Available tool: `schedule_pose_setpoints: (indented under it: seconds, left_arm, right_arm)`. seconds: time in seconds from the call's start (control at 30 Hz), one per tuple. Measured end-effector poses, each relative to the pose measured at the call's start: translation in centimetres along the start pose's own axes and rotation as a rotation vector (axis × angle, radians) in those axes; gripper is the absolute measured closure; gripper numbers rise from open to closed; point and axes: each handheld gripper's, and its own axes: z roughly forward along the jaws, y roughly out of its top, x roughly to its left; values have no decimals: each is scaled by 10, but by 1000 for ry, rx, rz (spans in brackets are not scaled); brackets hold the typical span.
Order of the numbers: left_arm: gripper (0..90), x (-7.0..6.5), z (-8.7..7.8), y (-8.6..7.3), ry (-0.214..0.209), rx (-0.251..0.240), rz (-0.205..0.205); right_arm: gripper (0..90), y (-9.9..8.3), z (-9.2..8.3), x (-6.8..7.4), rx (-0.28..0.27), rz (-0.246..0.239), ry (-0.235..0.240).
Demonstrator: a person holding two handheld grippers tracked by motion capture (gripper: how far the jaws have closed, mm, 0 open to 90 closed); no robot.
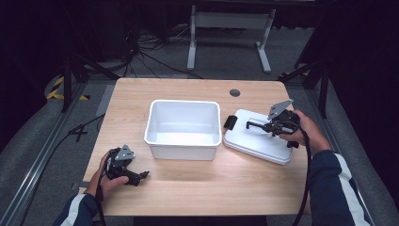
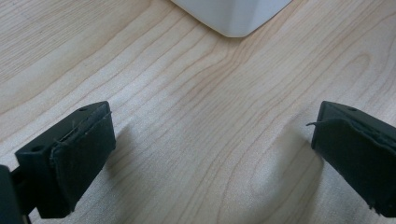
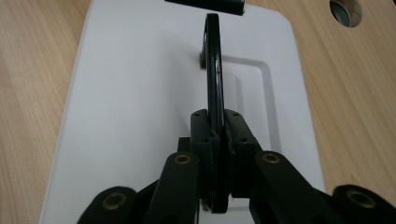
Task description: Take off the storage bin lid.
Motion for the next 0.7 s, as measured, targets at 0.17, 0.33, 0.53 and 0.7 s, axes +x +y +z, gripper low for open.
schedule_pose_setpoints:
  seconds: [0.17, 0.33, 0.53, 0.7]
  left_arm:
    - [1, 0, 0, 0, 0, 0, 0]
    - [1, 0, 0, 0, 0, 0, 0]
    - [1, 0, 0, 0, -2, 1, 6]
    - [1, 0, 0, 0, -2, 1, 6]
  right_arm:
    - [841, -4, 6, -3, 14, 32, -6]
    - [825, -8, 11, -4, 43, 46, -10]
    - [793, -13, 11, -5, 23, 82, -13]
    - [775, -13, 10, -6, 6, 106, -6]
